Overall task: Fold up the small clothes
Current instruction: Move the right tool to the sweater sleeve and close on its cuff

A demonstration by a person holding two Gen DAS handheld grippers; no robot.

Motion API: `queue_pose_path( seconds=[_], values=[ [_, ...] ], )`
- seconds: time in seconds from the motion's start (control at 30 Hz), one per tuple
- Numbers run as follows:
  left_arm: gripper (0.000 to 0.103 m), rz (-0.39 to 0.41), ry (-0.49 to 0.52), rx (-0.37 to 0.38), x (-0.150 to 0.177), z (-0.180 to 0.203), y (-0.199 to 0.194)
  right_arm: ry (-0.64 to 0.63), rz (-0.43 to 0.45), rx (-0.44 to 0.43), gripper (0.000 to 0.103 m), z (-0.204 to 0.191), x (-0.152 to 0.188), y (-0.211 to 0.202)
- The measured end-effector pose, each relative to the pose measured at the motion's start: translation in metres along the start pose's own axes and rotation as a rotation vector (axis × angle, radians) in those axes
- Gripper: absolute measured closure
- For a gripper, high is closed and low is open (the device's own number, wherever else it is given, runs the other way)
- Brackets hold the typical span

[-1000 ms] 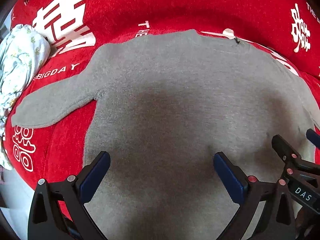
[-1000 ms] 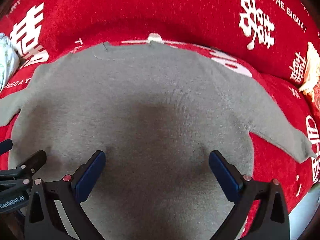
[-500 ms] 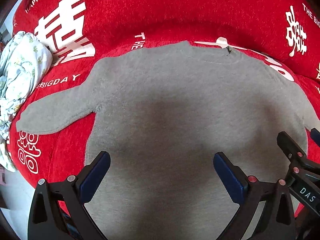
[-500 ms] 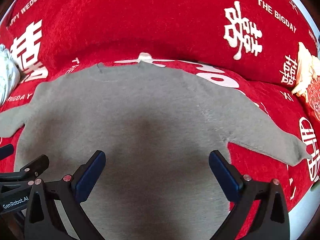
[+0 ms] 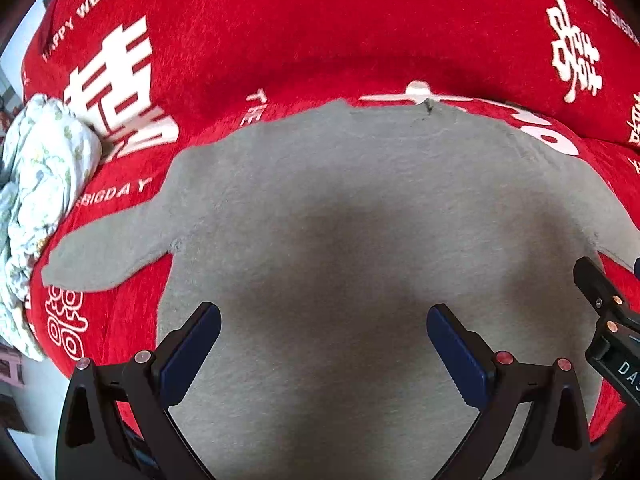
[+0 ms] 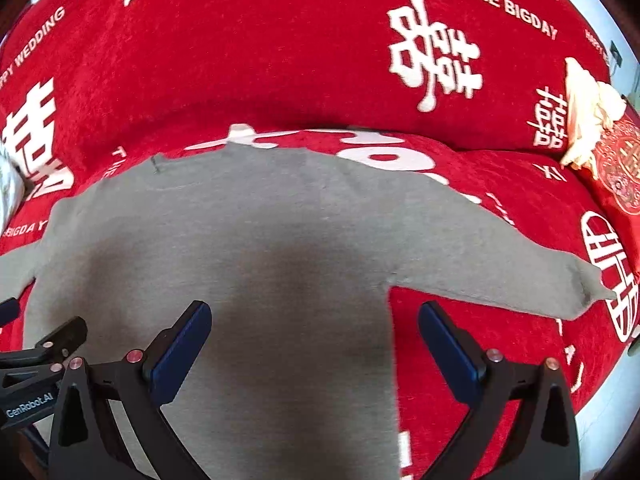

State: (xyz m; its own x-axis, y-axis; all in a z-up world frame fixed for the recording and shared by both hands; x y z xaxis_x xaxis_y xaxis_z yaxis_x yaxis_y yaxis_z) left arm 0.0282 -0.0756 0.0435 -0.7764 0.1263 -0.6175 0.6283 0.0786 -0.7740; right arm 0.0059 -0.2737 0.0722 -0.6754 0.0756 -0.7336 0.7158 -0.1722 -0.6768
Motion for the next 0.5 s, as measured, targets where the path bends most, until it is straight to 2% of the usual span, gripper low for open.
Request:
queue_pose_path(
  seconds=[0.23,0.5],
  values=[
    [0.000,0.020,0.045,0.010,-0.006,0.027,-0.006,0.054,0.010,0.035,0.000,0.038,0.000,-0.001],
    [0.000,0.041,0.098,0.031,-0.013,0.068,-0.010,0.152,-0.001,0.105,0.000,0.102,0.000,-0.002]
  ],
)
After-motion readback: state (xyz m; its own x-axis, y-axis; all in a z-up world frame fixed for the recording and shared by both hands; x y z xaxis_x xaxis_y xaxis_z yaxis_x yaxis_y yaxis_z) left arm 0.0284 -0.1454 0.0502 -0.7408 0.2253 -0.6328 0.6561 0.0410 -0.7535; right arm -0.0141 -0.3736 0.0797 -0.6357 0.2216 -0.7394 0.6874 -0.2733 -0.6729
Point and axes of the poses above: each gripper's, at about its wrist camera, not at the fingertips, and y roughly the way its jaws point, z to its right, x to its underside, the point moved 2 cm from there along y, roughly the way its jaws point, and after that the axes turned 13 degrees about z, right-handed, at the moved point
